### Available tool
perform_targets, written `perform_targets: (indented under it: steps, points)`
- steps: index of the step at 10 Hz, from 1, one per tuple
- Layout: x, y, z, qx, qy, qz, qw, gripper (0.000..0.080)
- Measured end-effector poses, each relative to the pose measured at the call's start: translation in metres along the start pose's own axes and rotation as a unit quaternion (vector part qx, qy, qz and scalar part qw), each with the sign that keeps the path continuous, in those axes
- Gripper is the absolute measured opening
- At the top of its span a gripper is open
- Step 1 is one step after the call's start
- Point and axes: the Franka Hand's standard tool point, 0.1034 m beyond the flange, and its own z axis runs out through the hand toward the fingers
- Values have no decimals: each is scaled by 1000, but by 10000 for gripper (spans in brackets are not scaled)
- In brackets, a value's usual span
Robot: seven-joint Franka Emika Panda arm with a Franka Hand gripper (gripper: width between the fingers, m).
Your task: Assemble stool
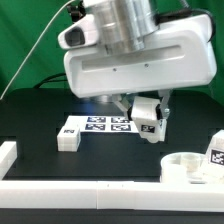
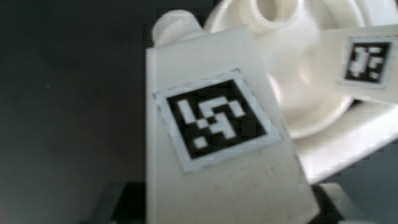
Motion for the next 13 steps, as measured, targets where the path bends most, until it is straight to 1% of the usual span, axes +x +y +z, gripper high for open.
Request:
perform_targets:
  steps: [2,3,4,5,7,9,11,12,13]
  points:
    - [0,1,2,-1,66,-2,998,330]
    - [5,-2,2,-1,113,-7,994,330]
    - [5,-3,3,-2,145,-12,989,330]
    - [4,-6,4,0,164,-16,986,330]
    - [-2,-18,7,8,168,-4,986,330]
    - [1,-14,6,6,168,-4,986,330]
    - [0,-15,6,8,173,-4,985,330]
    - [0,-16,4,17,201,-2,980,330]
    - [-4,-19,6,20,205,-15,978,330]
